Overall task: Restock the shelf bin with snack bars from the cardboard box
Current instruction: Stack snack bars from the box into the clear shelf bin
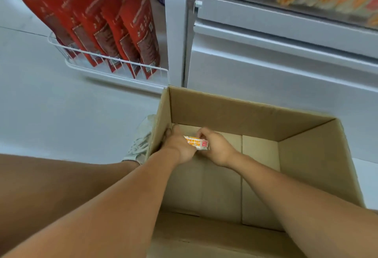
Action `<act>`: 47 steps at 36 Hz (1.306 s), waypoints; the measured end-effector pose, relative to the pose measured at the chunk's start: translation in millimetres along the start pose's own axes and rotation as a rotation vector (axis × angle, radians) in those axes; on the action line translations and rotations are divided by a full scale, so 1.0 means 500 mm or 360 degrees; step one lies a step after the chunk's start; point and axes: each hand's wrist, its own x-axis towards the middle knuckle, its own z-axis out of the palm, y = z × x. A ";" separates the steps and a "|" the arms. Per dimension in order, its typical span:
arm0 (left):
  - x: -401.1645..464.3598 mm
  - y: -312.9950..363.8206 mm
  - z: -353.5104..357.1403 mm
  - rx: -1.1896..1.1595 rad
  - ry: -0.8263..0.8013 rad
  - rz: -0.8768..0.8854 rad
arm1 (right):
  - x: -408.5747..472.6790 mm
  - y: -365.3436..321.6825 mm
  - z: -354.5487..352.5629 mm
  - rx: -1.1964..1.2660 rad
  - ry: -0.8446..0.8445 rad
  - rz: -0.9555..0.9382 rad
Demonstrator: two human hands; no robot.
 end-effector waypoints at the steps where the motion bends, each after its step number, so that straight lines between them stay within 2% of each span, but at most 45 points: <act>1: 0.003 0.004 -0.004 -0.0110 -0.0034 0.0008 | -0.018 -0.007 -0.026 0.0157 0.0048 -0.0018; 4: -0.016 0.028 -0.030 -0.0677 -0.0263 -0.0031 | -0.075 -0.038 -0.131 0.0382 0.0125 -0.0060; 5: -0.027 0.042 -0.043 -0.0748 -0.0322 0.0039 | -0.096 -0.053 -0.172 0.0456 0.0119 -0.0067; 8: -0.070 0.114 -0.100 -0.0600 -0.0338 0.0419 | -0.156 -0.103 -0.301 0.0525 0.0074 -0.0075; 11: -0.157 0.236 -0.178 -0.0359 -0.0256 0.0800 | -0.223 -0.161 -0.433 0.0396 0.0187 -0.0173; 14: -0.262 0.366 -0.248 -0.0164 -0.0071 0.1164 | -0.308 -0.231 -0.567 0.0284 0.0424 -0.0308; 17: -0.358 0.470 -0.295 -0.0111 0.0199 0.1510 | -0.392 -0.300 -0.674 0.0185 0.0797 -0.0497; 22: -0.444 0.558 -0.352 0.0253 0.0907 0.1948 | -0.441 -0.344 -0.767 -0.0127 0.1417 -0.0692; 25: -0.420 0.572 -0.362 0.0469 0.1189 0.2019 | -0.404 -0.338 -0.773 -0.0120 0.1603 -0.0698; 29: -0.369 0.582 -0.355 0.0642 0.1516 0.2051 | -0.356 -0.338 -0.791 -0.0198 0.1602 -0.0632; 31: -0.352 0.600 -0.355 0.0720 0.1588 0.2082 | -0.339 -0.336 -0.808 -0.0216 0.1611 -0.0585; 34: -0.321 0.624 -0.360 0.0878 0.1567 0.2039 | -0.311 -0.327 -0.821 -0.0232 0.1601 -0.0505; 38: -0.290 0.622 -0.361 0.0813 0.1419 0.2003 | -0.279 -0.321 -0.827 -0.0261 0.1562 -0.0410; 41: -0.284 0.618 -0.360 0.0787 0.1399 0.1956 | -0.273 -0.320 -0.825 -0.0355 0.1572 -0.0343; 47: -0.263 0.611 -0.360 0.0746 0.1376 0.1974 | -0.265 -0.307 -0.816 -0.0539 0.1619 -0.0401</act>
